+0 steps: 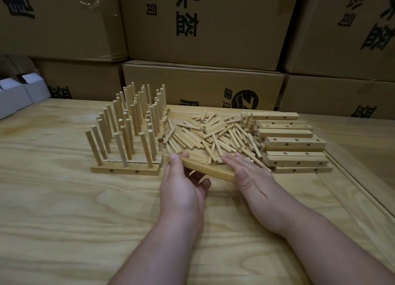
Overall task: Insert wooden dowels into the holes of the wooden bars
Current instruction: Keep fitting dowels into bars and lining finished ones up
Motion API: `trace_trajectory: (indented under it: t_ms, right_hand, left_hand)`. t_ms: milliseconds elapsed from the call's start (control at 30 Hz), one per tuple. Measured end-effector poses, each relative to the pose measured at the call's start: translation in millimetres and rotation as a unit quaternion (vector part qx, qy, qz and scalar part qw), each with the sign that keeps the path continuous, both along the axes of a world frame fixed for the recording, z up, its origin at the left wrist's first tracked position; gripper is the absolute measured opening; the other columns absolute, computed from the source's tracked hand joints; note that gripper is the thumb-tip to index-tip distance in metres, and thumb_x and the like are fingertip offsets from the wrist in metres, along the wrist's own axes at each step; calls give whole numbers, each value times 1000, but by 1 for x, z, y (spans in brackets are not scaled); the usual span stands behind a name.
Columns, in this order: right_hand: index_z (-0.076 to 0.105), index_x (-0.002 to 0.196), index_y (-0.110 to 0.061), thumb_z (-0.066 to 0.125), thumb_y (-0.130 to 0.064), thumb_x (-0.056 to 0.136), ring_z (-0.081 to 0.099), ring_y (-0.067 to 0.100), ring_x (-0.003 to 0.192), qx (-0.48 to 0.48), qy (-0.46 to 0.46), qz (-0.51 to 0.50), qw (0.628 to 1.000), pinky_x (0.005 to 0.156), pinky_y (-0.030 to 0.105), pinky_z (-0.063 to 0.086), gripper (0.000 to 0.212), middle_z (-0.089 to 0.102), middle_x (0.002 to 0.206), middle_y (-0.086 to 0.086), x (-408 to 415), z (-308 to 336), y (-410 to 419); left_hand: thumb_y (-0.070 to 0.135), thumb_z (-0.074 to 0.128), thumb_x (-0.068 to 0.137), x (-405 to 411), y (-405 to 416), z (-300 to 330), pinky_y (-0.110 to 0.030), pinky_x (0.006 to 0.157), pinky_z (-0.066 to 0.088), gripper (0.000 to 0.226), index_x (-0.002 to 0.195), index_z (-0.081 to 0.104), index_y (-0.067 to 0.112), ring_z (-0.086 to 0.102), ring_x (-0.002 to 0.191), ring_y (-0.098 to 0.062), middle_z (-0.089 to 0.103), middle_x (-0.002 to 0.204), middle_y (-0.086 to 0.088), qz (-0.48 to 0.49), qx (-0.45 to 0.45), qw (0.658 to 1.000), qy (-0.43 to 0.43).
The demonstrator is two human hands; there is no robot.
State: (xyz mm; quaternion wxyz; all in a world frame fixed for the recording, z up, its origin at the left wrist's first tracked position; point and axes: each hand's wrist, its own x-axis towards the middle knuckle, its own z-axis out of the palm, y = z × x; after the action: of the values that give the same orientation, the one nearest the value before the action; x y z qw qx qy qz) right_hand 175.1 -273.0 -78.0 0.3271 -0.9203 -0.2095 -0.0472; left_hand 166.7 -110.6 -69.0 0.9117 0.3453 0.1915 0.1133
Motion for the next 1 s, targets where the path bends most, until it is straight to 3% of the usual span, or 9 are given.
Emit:
trace_trajectory:
  t_ms: [100,167,267,333,500,700,800,900,1000]
  right_hand:
    - [49,144,-44,9,-72,95,25,-17,139,56,-33,-31,997,115,12,13,70,42,144,-37,1,-2,1]
    - [49,145,-38,22,-55,103,32,-9,137,11,-73,-74,995,112,10,16,53,47,143,-30,8,-3,5]
    - [35,153,-33,38,-29,103,24,8,144,-141,-93,-123,978,116,32,20,51,37,157,-16,20,-6,15]
    - [27,156,-34,37,-25,100,16,11,148,-177,-71,-124,974,115,37,12,58,28,162,-17,25,-8,19]
    - [33,153,-37,34,-21,95,14,2,145,-184,-82,-135,970,102,36,4,60,36,156,-22,29,-12,17]
    - [58,132,-39,45,-35,97,32,10,118,-181,-110,-176,961,102,38,16,38,48,115,-19,27,-12,20]
    - [58,129,-37,41,-45,95,27,12,128,-202,-97,-192,955,102,41,14,38,45,134,-11,26,-10,20]
    - [49,138,-37,32,-50,95,15,17,142,-224,-70,-211,949,105,44,11,47,29,158,-5,26,-9,19]
    - [48,138,-37,31,-50,97,17,18,141,-228,-69,-209,948,105,45,14,47,31,157,-3,26,-8,19]
  left_hand:
    - [46,39,106,2,3,2,-28,56,47,36,96,63,21,63,64,-15,68,79,-1,15,-44,999,20]
    - [48,40,106,3,5,4,-27,57,47,36,92,62,23,61,55,-12,63,73,1,15,-79,996,29]
    - [48,40,106,3,5,4,-27,57,48,36,92,60,23,60,54,-12,60,74,0,8,-86,996,30]
    - [48,40,106,4,4,4,-28,59,48,36,93,61,22,59,60,-14,59,78,-1,3,-83,996,29]
    - [49,41,105,5,2,4,-32,65,49,36,93,62,21,57,67,-16,57,81,-4,-4,-88,996,21]
    - [48,41,105,4,1,6,-32,66,45,37,93,62,20,53,65,-16,57,75,-3,-9,-85,996,15]
    - [47,40,106,3,0,6,-30,64,44,36,93,62,20,53,64,-16,57,73,-2,-11,-83,996,16]
    - [47,40,106,3,0,6,-30,64,44,36,93,61,20,53,68,-16,57,74,-2,-12,-81,996,16]
    - [47,41,106,3,0,6,-31,65,45,36,94,62,20,54,70,-15,57,75,-2,-10,-80,997,18]
